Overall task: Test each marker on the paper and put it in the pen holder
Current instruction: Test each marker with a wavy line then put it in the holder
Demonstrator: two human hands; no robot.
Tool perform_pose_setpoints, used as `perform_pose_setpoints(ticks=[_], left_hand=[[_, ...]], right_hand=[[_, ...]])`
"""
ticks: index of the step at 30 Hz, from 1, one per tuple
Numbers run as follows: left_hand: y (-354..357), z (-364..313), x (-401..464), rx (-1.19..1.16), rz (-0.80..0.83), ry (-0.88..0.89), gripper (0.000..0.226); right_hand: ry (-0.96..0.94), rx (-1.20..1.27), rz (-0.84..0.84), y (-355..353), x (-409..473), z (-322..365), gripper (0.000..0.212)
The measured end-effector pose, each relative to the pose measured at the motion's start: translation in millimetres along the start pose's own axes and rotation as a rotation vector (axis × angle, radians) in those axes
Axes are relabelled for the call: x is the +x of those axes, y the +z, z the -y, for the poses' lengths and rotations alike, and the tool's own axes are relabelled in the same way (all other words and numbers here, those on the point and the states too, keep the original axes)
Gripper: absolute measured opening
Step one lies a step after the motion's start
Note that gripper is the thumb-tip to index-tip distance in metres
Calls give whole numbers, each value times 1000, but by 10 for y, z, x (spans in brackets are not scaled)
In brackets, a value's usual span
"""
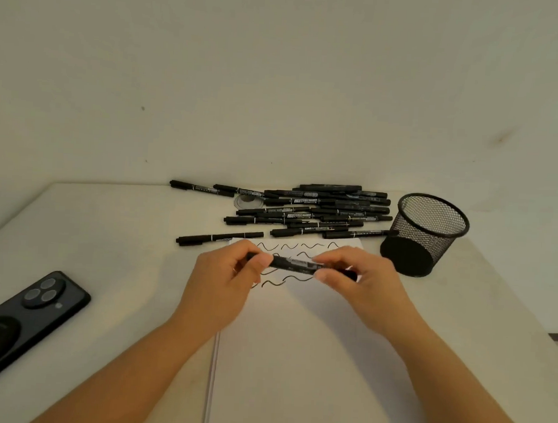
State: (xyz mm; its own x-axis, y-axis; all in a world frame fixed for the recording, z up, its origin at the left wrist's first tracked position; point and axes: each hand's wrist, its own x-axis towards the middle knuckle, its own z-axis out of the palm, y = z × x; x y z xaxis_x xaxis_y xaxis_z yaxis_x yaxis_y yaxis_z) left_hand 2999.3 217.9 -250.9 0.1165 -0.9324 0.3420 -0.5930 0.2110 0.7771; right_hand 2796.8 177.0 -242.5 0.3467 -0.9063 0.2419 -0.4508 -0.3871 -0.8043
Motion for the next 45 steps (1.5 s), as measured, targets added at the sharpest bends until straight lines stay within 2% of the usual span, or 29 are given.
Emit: perform_pose_setpoints(ticks=[2, 4, 7, 10, 13, 15, 18, 20, 23, 27, 29, 31, 36, 41, 45], left_hand=[[22, -116, 67, 111, 16, 90, 23], [52, -276, 176, 235, 10, 190, 31], [74, -509, 411, 329, -15, 314, 40], [90, -597, 735, 375, -41, 362, 51], [150, -440, 1181, 551, -7, 266, 40], [224, -248, 1480, 691, 89, 143, 25], [352, 45, 1770, 795, 258, 28, 23], [446, 185, 1878, 864, 336, 18, 25], [543, 340, 1977, 927, 369, 29, 27], [644, 434, 2091, 958, 399, 13, 29], [667, 438, 2142, 985, 438, 9, 29], [685, 445, 2171, 997, 460, 14, 28], [710, 487, 2171, 994, 429, 56, 22], [622, 432, 2110, 990, 346, 114, 21], [469, 246, 1900, 814, 241, 140, 18]], right_hand=[[-81, -233, 81, -19, 40, 79, 15], [-208, -459, 90, -60, 94, 163, 21], [-305, -516, -15, -260, 213, 272, 17], [-230, -497, -139, -553, 370, 286, 17], [-89, -330, -368, -886, 486, 239, 14], [-17, -222, -493, -1090, 518, 164, 12], [74, -189, -582, -1273, 519, -7, 23], [143, -245, -557, -1298, 514, -142, 35], [224, -301, -473, -1209, 542, -312, 50], [200, -389, -442, -1152, 569, -434, 66], [178, -444, -417, -1139, 600, -454, 62], [175, -498, -378, -1120, 637, -452, 49], [191, -552, -305, -1073, 667, -453, 34], [219, -542, -291, -1094, 683, -414, 33], [151, -628, -388, -1125, 647, -301, 41]])
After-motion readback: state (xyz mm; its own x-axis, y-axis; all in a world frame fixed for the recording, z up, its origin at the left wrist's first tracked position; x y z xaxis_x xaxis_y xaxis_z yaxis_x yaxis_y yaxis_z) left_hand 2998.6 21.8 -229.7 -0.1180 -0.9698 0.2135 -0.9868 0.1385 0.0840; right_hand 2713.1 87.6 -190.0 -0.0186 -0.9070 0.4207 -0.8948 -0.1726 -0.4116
